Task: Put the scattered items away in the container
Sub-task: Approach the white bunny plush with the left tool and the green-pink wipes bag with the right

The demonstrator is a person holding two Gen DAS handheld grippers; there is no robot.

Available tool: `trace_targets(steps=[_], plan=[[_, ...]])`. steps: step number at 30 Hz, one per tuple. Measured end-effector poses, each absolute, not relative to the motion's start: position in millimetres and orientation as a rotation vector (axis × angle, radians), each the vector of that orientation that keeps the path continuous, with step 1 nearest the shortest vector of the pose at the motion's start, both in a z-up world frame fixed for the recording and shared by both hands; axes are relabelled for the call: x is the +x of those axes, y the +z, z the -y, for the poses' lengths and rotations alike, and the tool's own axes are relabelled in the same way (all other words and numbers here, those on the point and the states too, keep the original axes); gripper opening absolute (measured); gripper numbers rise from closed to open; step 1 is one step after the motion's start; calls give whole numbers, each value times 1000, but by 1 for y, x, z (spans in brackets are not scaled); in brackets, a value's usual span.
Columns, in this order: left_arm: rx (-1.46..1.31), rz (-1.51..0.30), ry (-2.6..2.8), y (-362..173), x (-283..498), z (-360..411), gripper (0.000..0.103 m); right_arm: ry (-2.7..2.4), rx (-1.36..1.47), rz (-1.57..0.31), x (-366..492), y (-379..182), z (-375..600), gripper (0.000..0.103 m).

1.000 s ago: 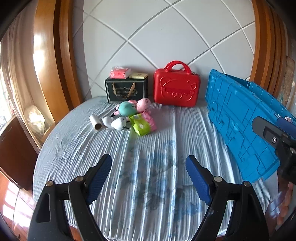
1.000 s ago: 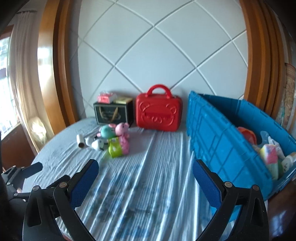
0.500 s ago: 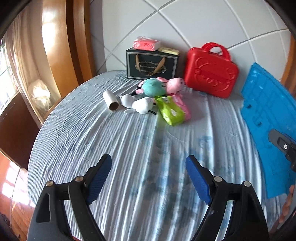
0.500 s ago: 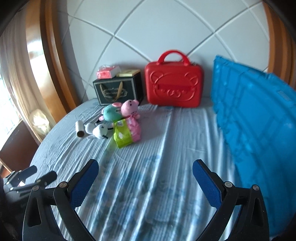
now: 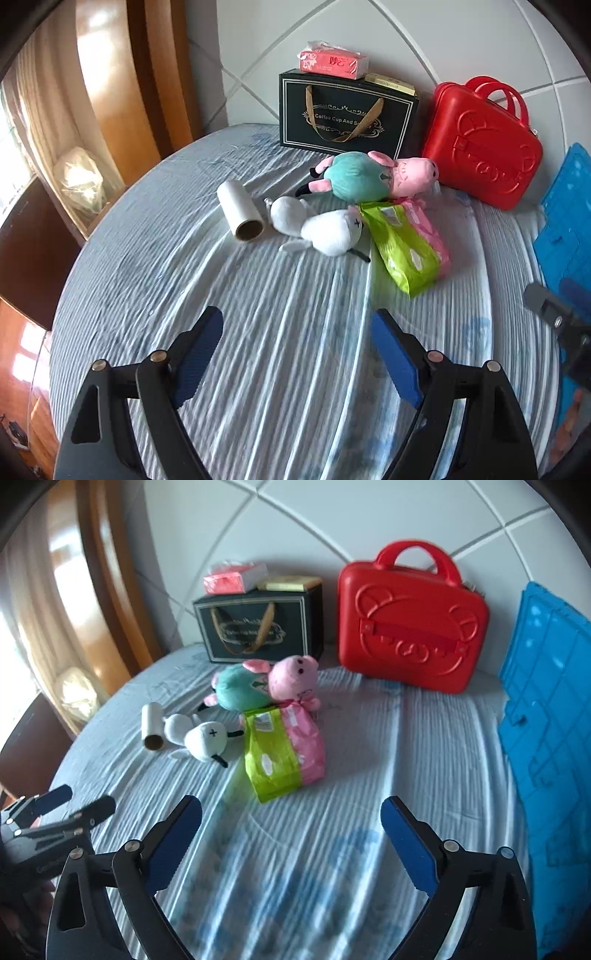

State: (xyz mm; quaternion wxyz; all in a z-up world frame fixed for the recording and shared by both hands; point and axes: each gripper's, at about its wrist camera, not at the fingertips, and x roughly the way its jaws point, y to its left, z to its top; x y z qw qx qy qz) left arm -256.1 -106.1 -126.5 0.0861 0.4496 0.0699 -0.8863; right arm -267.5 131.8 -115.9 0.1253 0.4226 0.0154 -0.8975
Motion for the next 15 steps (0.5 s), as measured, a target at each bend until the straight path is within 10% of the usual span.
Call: trace_targets(steps=[15], plan=[[1473,-324,-2571,-193,-421,97,82,-2575,1388,-47,-359,-189,-120,99]])
